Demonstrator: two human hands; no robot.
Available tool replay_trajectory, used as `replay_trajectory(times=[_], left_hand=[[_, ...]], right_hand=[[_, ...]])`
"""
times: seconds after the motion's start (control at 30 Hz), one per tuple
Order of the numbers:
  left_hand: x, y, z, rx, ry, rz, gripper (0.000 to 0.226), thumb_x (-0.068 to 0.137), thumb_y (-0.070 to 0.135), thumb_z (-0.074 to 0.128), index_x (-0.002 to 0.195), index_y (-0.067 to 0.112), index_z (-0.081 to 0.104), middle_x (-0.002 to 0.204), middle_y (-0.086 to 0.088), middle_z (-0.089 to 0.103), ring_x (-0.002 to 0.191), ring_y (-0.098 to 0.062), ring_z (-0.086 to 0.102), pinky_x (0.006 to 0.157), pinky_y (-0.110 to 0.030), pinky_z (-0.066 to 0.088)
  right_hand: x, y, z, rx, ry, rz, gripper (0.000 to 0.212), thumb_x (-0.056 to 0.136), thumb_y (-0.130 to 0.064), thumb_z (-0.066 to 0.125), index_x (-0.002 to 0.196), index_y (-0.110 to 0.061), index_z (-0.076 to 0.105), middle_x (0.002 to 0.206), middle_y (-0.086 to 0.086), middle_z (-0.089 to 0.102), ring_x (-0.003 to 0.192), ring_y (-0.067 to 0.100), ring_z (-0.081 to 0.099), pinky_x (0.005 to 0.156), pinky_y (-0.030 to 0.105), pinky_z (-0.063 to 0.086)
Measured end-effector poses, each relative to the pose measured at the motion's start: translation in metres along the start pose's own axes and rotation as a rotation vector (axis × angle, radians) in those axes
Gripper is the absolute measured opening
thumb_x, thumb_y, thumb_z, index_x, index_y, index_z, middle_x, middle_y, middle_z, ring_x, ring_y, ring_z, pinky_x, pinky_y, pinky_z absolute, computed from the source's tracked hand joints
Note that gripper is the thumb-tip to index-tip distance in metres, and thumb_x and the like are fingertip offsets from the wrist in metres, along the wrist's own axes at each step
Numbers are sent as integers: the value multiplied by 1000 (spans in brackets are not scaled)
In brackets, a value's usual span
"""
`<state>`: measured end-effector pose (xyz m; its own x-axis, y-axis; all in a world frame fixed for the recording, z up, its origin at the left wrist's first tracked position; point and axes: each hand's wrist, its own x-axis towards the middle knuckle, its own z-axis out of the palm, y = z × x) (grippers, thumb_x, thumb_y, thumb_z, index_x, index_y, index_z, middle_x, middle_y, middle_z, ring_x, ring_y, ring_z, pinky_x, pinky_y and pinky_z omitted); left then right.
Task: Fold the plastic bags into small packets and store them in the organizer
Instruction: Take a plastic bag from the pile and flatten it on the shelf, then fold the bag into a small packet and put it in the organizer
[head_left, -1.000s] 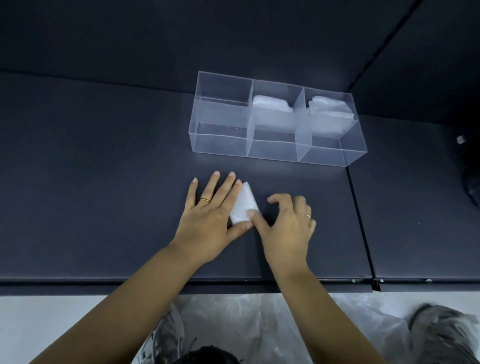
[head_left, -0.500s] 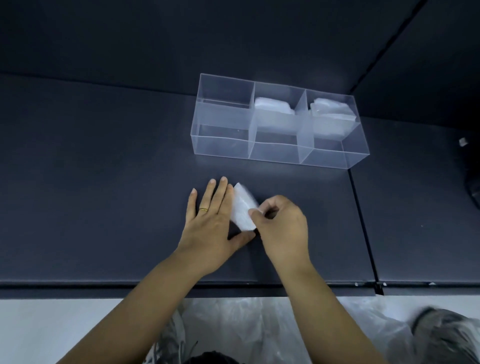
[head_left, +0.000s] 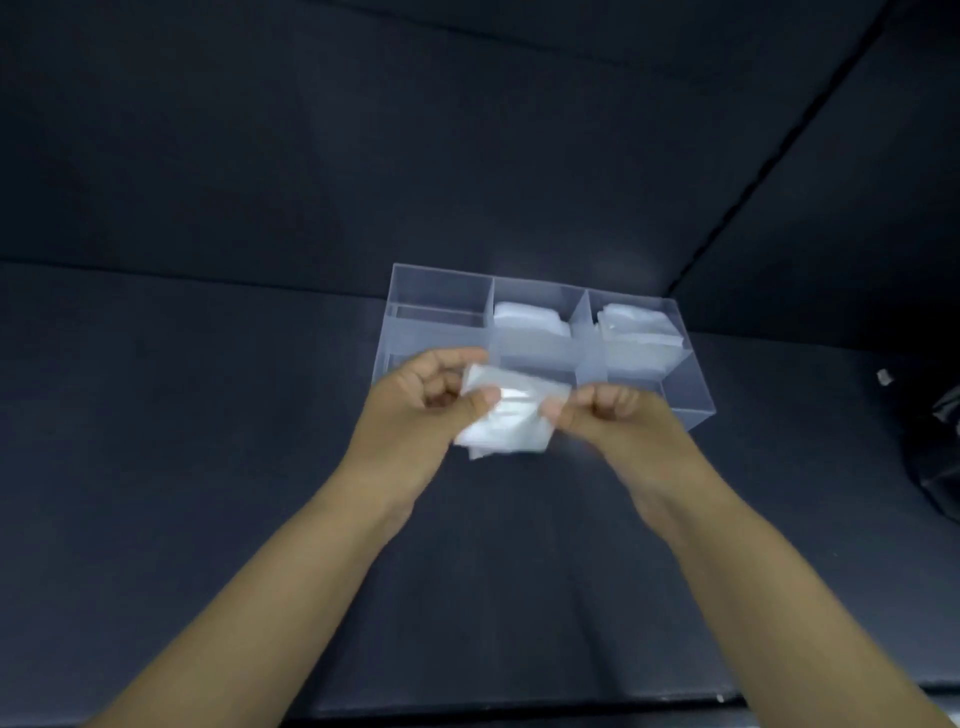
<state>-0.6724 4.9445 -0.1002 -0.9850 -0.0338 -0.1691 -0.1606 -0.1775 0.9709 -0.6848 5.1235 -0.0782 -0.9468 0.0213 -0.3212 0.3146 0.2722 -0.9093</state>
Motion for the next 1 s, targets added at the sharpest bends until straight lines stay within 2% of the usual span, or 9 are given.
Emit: replay_trajectory(times=[0.13, 0.2, 0.27, 0.37, 0.47, 0.53, 0.67, 0.83, 1.0], left_hand=[[22, 2, -12, 467, 268, 310, 20, 88, 12, 66, 99, 29, 65, 82, 12, 67, 77, 1, 59, 75, -10, 44], [22, -10, -13, 901, 205, 444, 30, 91, 24, 61, 121, 25, 60, 114, 7, 65, 109, -7, 54, 96, -19, 36], [18, -27, -11, 1223, 41, 450, 50, 94, 42, 50, 139, 21, 46, 141, 3, 49, 136, -17, 34, 116, -34, 14], [11, -45, -11, 1465, -73, 380, 64, 95, 56, 29, 151, 24, 23, 156, 6, 27, 148, -15, 8, 119, -40, -10], [8, -49, -15, 1540, -82, 406, 68, 94, 55, 22, 153, 21, 12, 160, 3, 13, 148, -18, -3, 118, -42, -13], [-1, -50, -13, 1494, -69, 430, 67, 95, 52, 27, 151, 15, 22, 159, -3, 19, 148, -23, 3, 120, -44, -4], [-46, -74, -1, 1445, -119, 489, 64, 94, 48, 30, 144, 9, 40, 153, -8, 34, 144, -27, 22, 116, -47, 11], [-97, -111, 3, 1588, -285, 326, 75, 91, 60, 15, 149, 14, 30, 157, -5, 24, 146, -24, 18, 117, -47, 10], [-101, -117, 1, 1590, -257, 326, 77, 92, 62, 6, 153, 16, 16, 160, -3, 12, 148, -21, 6, 119, -46, 3]], right_hand=[[74, -26, -13, -145, 245, -31, 16, 80, -23, 77, 80, -9, 69, 72, -3, 64, 66, 6, 59, 55, 16, 45], [109, -30, -14, -340, 281, -11, 22, 80, -25, 76, 86, -5, 71, 80, 4, 68, 78, 19, 64, 69, 24, 49], [137, -29, -10, -591, 304, 11, 17, 80, -28, 73, 81, -11, 71, 86, 7, 69, 91, 28, 65, 87, 33, 49], [157, -23, -1, -912, 404, 18, 12, 76, -28, 68, 68, -19, 64, 67, -1, 57, 90, 27, 62, 82, 30, 37], [164, -12, 0, -1127, 456, -9, 18, 77, -33, 69, 77, -18, 60, 83, 3, 64, 96, 27, 59, 81, 33, 29], [162, -9, -4, -1136, 453, -47, 21, 78, -34, 71, 82, -18, 58, 96, 6, 66, 100, 28, 58, 85, 35, 31], [114, -11, -15, -749, 471, -278, 23, 80, -31, 73, 83, -18, 53, 97, 3, 62, 92, 23, 59, 85, 33, 40], [-37, 36, -30, -474, 501, -519, 22, 92, -29, 59, 75, -18, 49, 74, -2, 50, 69, 14, 49, 65, 27, 41], [-189, 158, -39, -532, 553, -208, 36, 92, -49, 49, 71, -19, 53, 71, -4, 52, 65, 14, 50, 58, 37, 44]])
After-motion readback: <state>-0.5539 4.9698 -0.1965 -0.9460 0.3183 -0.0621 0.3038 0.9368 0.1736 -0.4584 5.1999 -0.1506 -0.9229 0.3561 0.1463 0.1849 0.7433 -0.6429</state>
